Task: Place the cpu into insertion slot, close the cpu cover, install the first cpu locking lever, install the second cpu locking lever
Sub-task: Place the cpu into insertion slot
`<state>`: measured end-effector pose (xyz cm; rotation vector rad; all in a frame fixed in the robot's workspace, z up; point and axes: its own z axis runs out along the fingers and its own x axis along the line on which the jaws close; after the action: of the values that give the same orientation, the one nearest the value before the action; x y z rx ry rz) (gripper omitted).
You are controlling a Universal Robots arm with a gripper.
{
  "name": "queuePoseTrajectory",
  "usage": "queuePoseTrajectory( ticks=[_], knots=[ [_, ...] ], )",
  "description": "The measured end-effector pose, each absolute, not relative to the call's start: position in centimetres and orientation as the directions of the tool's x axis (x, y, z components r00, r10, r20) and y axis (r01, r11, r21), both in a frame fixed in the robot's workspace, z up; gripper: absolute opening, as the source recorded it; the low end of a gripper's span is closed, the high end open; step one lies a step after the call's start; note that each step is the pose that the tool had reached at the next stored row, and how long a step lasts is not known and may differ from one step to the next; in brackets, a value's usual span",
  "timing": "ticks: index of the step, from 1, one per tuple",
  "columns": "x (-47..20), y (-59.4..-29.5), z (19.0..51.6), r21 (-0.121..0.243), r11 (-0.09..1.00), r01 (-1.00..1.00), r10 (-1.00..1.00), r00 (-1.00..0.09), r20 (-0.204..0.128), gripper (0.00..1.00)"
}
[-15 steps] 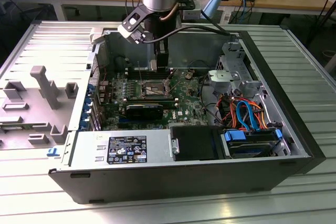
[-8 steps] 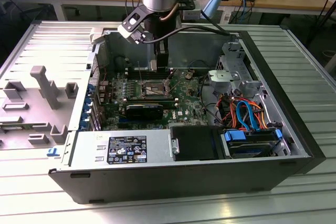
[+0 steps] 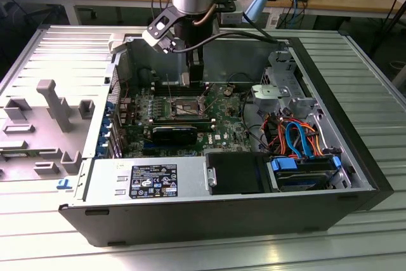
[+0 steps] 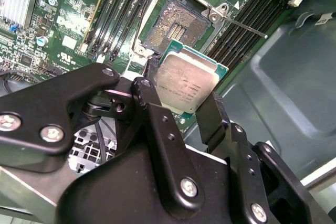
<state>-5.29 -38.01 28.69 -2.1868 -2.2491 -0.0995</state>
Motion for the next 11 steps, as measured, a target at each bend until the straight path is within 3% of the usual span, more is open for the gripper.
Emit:
queuePoseTrajectory(
  ticks=[11],
  knots=[
    [-5.9,-38.1,26.1,0.050,0.010,0.999,0.999,-0.012,0.046,0.54]
  ],
)
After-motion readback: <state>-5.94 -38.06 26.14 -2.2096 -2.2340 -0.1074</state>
